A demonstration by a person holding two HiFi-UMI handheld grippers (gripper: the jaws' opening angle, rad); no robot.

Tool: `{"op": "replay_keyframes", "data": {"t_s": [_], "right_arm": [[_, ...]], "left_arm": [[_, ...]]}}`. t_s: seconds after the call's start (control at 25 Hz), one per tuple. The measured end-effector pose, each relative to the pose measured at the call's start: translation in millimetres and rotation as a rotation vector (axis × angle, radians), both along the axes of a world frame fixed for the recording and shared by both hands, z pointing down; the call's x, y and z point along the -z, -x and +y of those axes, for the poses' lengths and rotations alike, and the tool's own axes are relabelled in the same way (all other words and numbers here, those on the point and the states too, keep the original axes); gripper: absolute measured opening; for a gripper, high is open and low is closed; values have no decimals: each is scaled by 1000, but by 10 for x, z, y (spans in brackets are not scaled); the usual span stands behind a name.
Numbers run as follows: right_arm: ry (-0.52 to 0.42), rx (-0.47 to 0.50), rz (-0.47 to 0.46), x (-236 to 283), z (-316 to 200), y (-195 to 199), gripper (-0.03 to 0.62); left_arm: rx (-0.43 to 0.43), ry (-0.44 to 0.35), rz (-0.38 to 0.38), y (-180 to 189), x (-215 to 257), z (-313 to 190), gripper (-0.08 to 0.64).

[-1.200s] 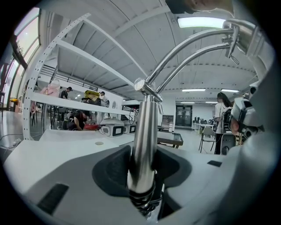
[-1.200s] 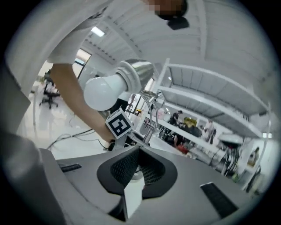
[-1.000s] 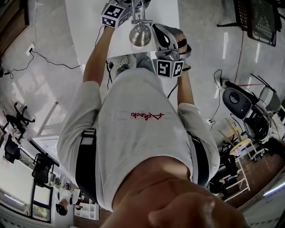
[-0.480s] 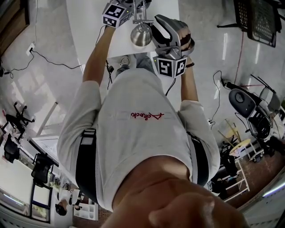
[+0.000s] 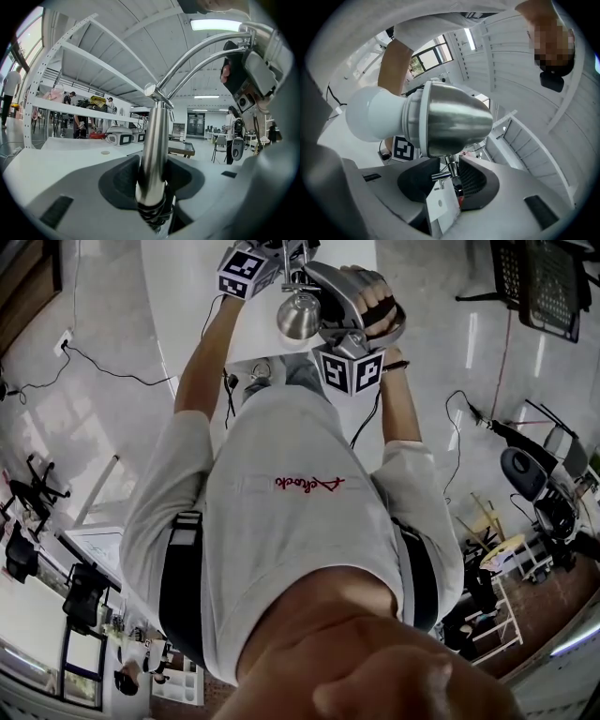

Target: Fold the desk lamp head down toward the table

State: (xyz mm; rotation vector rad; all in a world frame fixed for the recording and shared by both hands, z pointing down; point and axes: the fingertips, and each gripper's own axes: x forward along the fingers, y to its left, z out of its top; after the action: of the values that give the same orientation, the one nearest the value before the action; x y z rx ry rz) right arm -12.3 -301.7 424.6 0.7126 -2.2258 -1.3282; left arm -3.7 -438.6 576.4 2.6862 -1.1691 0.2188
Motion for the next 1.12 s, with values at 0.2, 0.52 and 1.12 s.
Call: {"op": "replay_keyframes", "data": {"t_s": [0.2, 0.52, 1.12], "right_arm": [[-54, -6, 21, -8, 3, 21, 103], [-97, -29, -54, 22, -28, -7, 84], [-266, -45, -61, -191, 184, -9, 78]], "left_arm": [[-2, -1, 2, 8, -7, 6, 179], [-8, 2, 5, -14, -6, -23, 179], [-36, 4, 18, -9, 42, 53, 183]]}}
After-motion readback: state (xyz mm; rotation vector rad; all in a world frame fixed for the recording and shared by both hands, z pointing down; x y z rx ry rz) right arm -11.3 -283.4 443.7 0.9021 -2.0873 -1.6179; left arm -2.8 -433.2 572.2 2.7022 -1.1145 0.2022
